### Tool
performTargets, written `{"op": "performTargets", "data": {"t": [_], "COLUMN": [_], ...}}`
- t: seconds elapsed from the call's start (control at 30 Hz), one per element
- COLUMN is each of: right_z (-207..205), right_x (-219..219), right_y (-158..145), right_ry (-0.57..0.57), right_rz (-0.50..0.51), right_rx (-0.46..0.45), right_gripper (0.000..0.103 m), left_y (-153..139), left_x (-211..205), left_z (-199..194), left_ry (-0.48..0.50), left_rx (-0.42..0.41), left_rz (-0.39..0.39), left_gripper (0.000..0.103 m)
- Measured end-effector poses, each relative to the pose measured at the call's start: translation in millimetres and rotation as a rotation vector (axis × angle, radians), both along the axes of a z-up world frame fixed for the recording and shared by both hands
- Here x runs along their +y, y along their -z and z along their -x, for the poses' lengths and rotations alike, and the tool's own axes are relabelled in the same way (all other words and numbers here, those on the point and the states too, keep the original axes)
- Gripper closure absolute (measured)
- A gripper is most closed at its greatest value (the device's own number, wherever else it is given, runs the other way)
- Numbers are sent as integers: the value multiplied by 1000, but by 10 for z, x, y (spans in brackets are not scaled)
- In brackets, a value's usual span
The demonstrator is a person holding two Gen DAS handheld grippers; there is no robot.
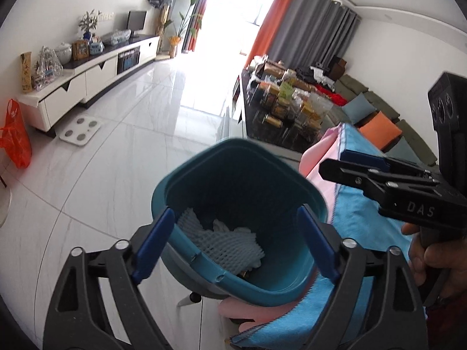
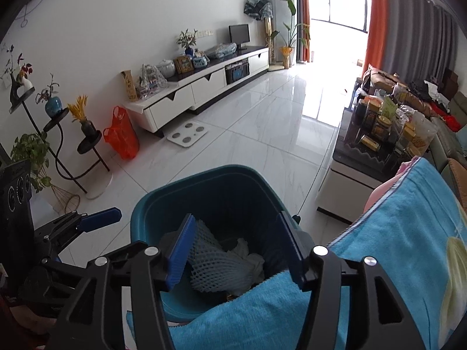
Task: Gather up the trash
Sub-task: 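Move both open grippers back over the paper cup and gold wrapper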
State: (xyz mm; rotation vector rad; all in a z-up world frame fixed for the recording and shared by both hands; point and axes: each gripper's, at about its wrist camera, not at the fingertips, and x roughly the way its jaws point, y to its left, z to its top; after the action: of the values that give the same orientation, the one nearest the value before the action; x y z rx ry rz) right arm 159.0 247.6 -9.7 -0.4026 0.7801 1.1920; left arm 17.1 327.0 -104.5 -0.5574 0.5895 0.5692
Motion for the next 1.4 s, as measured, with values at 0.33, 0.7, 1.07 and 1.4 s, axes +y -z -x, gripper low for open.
{"op": "performTargets", "data": {"t": [0.33,0.7,1.07,1.4], "right_z": [-39,96,263,405], "right_x": [-682,-1665,-2775,-3704], "right_y": [-310,-561,-629,-445], "right_ry": [100,239,437,705], "right_rz": [-122,-254,-362,-373], "right_rx": [-47,-123,-196,-284], "right_gripper": [19,7,7,7], "left_y": [-549,-1296,-1721,-1610], "left_x": [-304,-1059,-2115,-2716], "left_z": [130,96,-4,-183], "left_ry": [0,65,175,405], "left_rx": [-73,-196,-312,-345], "left_rz": [-102,-339,-528,-498], "left_gripper": [6,6,6,6]}}
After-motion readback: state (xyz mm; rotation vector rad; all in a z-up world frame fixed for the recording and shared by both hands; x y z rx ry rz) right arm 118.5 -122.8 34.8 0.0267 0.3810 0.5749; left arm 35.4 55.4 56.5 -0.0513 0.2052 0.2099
